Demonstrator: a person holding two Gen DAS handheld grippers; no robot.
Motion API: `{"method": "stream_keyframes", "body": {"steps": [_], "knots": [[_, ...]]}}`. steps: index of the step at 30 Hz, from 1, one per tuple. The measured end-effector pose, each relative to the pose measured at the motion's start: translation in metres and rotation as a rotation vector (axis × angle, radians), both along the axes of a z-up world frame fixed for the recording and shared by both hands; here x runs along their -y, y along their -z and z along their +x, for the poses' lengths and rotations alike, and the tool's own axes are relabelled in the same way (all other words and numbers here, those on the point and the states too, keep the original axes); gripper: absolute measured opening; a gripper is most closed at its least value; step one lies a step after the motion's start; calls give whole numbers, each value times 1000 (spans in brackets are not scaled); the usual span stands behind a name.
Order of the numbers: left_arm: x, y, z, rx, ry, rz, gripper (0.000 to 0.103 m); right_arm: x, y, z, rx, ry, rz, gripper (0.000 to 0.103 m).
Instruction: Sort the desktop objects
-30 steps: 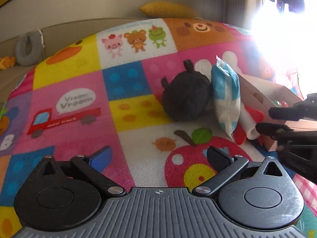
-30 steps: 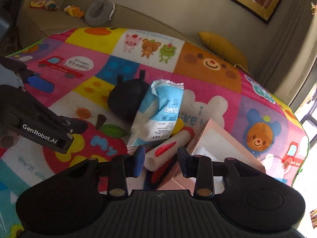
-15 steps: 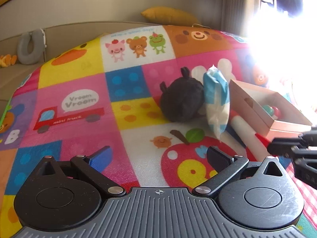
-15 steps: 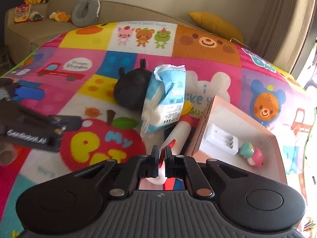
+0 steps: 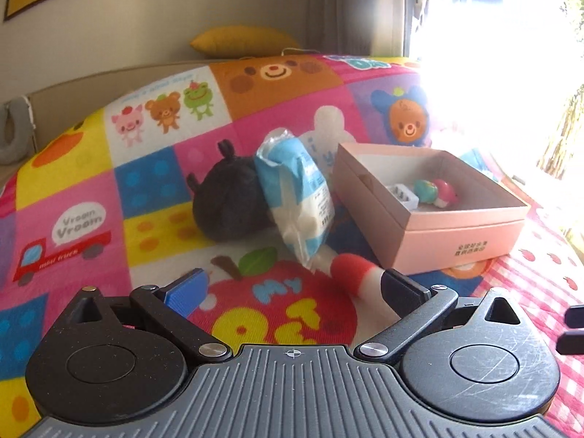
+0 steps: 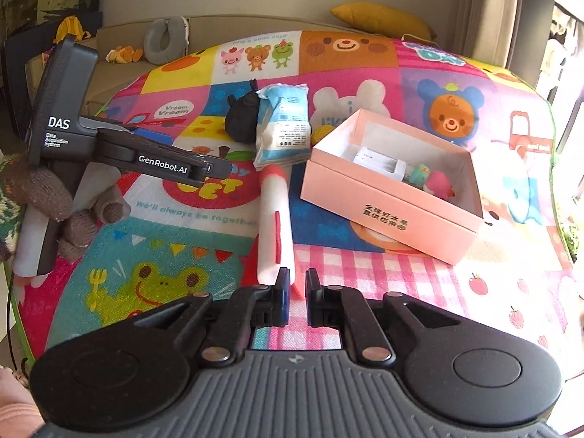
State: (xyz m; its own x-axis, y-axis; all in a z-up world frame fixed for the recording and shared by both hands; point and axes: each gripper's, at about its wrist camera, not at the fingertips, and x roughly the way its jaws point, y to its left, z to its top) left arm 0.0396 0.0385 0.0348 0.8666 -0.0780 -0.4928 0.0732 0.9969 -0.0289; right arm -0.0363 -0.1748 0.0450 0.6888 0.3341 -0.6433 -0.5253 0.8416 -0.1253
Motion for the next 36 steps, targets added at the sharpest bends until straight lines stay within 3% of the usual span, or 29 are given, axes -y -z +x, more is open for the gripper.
{"method": "stream_keyframes", "body": {"steps": [1, 3, 8, 12, 14, 16, 20, 22, 24, 29, 30, 33, 36], "knots": [[3, -1, 9, 6, -2, 11, 103, 5, -1, -1, 12, 14, 13, 31], [7, -4, 30, 3, -16, 9, 103, 13, -1, -1, 39, 48, 44, 49], [13, -2, 85, -45, -57, -56, 103, 26, 7, 3, 74, 119, 78, 67], [22, 3, 112, -42, -91, -16, 101, 34, 20, 9, 68, 155, 84, 72], [26, 2, 115, -24, -92, 18, 94, 41, 27, 11, 67, 181, 92, 75], [27, 1, 117, -35, -79, 38, 64, 48, 34, 14, 58, 207, 109, 78], [21, 1, 112, -39, -65, 43, 55, 56, 44, 17, 32, 237, 133, 83], [18, -6, 99, -9, -64, 51, 29, 58, 46, 17, 29, 239, 145, 88], [14, -17, 80, 33, -64, 50, 21, 59, 48, 16, 39, 239, 159, 96], [5, -38, 34, 76, -23, 35, 22, 60, 50, 21, 13, 240, 173, 100], [3, -38, 29, 64, -5, 27, 27, 60, 50, 22, 8, 243, 172, 100], [0, -32, 27, 32, -7, -19, 68, 58, 51, 24, 0, 245, 167, 101], [3, -22, 40, 7, -23, -61, 78, 55, 51, 23, 7, 247, 146, 101]]}}
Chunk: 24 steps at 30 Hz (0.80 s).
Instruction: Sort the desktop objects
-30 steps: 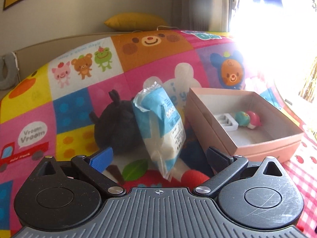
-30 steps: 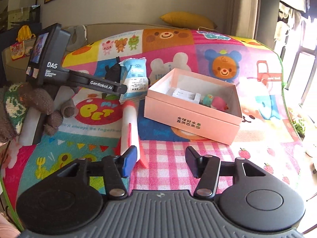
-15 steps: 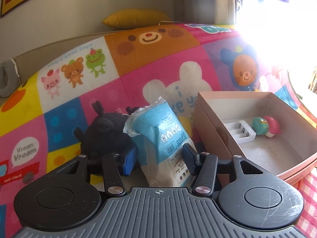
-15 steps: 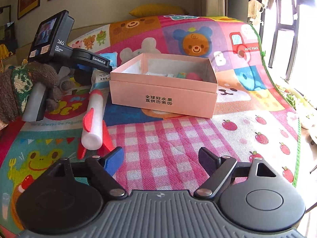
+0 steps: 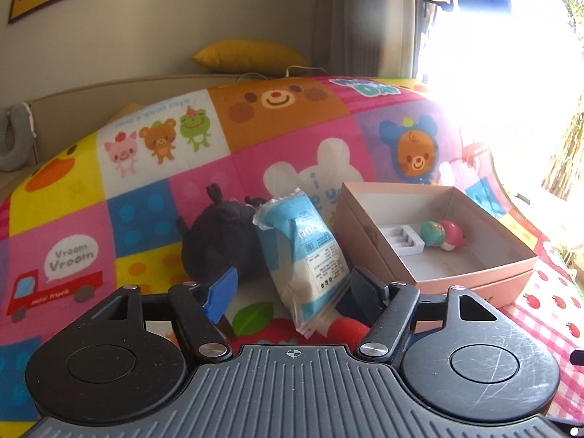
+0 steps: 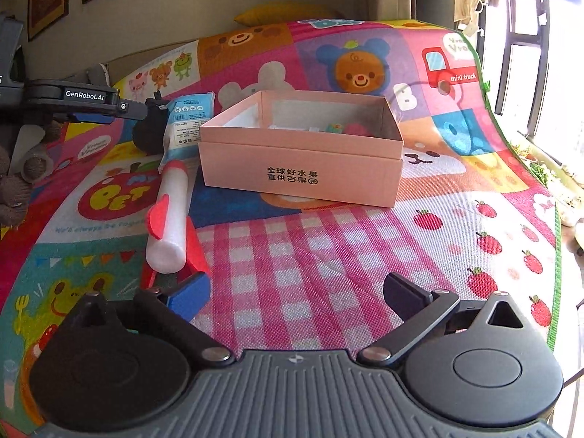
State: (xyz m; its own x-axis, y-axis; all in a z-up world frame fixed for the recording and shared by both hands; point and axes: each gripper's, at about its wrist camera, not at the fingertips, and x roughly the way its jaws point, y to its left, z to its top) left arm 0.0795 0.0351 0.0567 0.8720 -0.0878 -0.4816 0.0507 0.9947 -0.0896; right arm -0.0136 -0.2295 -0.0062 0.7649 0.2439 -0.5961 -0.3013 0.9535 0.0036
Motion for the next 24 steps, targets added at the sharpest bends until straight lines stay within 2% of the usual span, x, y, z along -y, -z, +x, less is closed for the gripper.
{"method": "stream_keyframes", "body": {"steps": [2, 5, 9, 12, 16, 20, 24], "knots": [[3, 9, 17, -41, 10, -59, 84, -2, 0, -1, 4, 2, -8, 103], [9, 28, 50, -92, -11, -87, 81, -1, 1, 1, -3, 10, -9, 103], [8, 42, 83, -119, -38, -109, 68, 0, 2, 2, -12, 21, -3, 103], [10, 40, 91, -110, -33, -101, 58, 0, 3, 6, -34, 25, 2, 103], [7, 22, 69, -58, -8, -75, 46, 2, 4, 9, -58, 35, 15, 103], [-2, -2, 21, -4, 32, -31, 45, 4, 5, 10, -68, 36, 30, 103], [-8, -8, -34, 5, 102, 8, 44, 3, 5, 10, -64, 27, 28, 103]]}}
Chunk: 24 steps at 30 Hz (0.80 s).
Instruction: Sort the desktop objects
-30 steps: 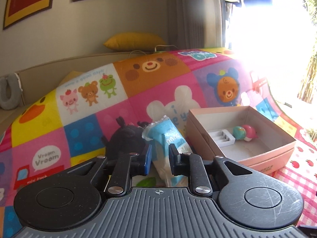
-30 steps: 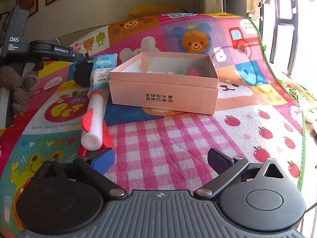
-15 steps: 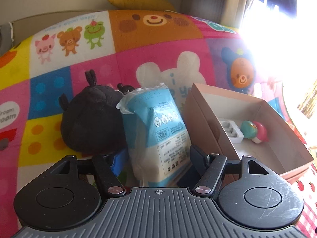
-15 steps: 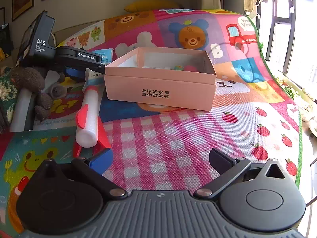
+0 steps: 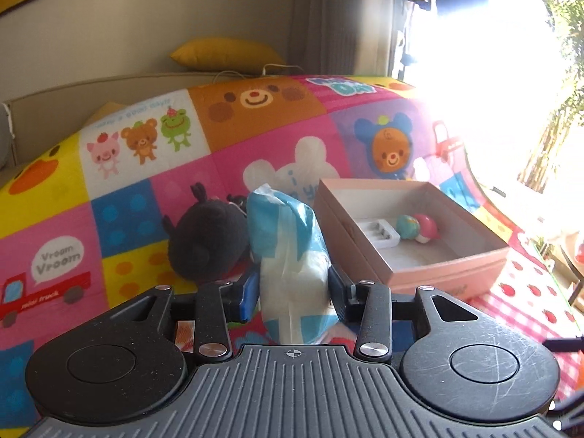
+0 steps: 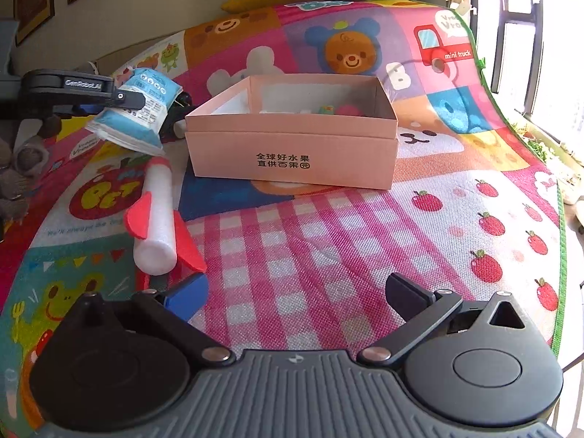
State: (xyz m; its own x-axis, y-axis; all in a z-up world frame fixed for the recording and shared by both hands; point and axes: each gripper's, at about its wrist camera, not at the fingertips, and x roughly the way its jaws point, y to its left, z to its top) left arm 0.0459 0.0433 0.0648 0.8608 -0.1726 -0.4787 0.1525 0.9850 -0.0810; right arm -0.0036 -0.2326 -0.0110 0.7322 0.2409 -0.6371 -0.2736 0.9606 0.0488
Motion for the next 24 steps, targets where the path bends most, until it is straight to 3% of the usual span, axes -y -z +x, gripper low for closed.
{"method": "stream_keyframes", "body": {"steps": [3, 8, 9, 13, 16, 24], "knots": [[-3, 5, -34, -32, 33, 18, 44, 1, -1, -1, 14, 6, 7, 103], [-14, 25, -66, -115, 18, -50, 50, 0, -8, -3, 51, 20, 11, 103], [-16, 29, -69, -125, 7, -56, 56, -1, -11, -4, 67, 14, 12, 103], [-25, 37, -85, -146, 9, -94, 96, -14, -34, -11, 143, -48, 29, 103], [-24, 36, -92, -137, 17, -76, 101, -28, -53, -10, 186, -123, 30, 103], [-37, 41, -89, -119, -122, -66, 103, -65, -85, 5, 185, -259, 45, 102]]}}
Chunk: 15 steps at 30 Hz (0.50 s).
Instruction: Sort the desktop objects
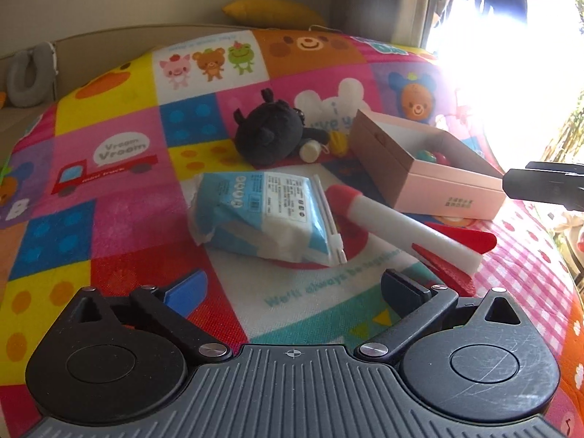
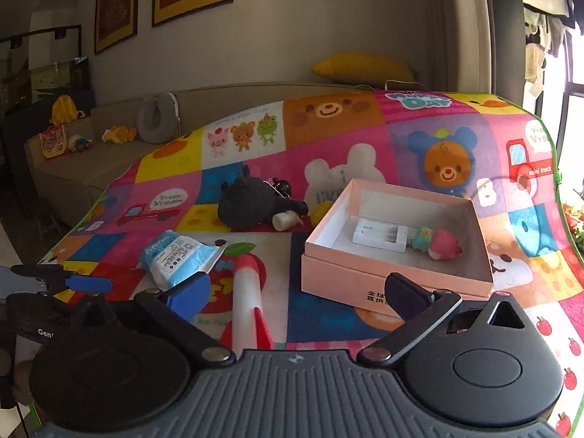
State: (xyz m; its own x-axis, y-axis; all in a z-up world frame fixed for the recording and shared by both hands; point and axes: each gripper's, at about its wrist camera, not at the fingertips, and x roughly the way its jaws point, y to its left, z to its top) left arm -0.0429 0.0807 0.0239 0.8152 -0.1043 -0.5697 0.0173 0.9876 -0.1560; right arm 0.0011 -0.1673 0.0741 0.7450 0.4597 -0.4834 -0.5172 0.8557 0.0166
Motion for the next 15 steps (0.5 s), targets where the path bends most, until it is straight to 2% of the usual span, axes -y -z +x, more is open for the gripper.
{"method": "stream_keyframes", "body": {"steps": [2, 4, 6, 9, 11, 13, 15], "knots": [[-4, -1, 1, 16, -7, -1, 103, -9, -1, 0, -7, -22, -2, 97], [-10, -3, 3, 26, -16, -11, 103, -23, 0, 8, -47, -45, -20, 80], [-15, -5, 2, 39, -22, -16, 103, -38, 6, 24, -109, -73, -31, 69], [-21, -10, 3, 56, -14, -4, 103, -61, 23, 54, -212, -85, -49, 61], [-25, -12, 7, 62, 8, 16, 103, -71, 38, 72, -295, -85, -59, 51], [-30, -13, 15, 61, 5, 39, 103, -75, 50, 80, -359, -79, -67, 37], [-37, -12, 25, 59, -7, 40, 103, -71, 57, 76, -373, -86, -54, 26]]}}
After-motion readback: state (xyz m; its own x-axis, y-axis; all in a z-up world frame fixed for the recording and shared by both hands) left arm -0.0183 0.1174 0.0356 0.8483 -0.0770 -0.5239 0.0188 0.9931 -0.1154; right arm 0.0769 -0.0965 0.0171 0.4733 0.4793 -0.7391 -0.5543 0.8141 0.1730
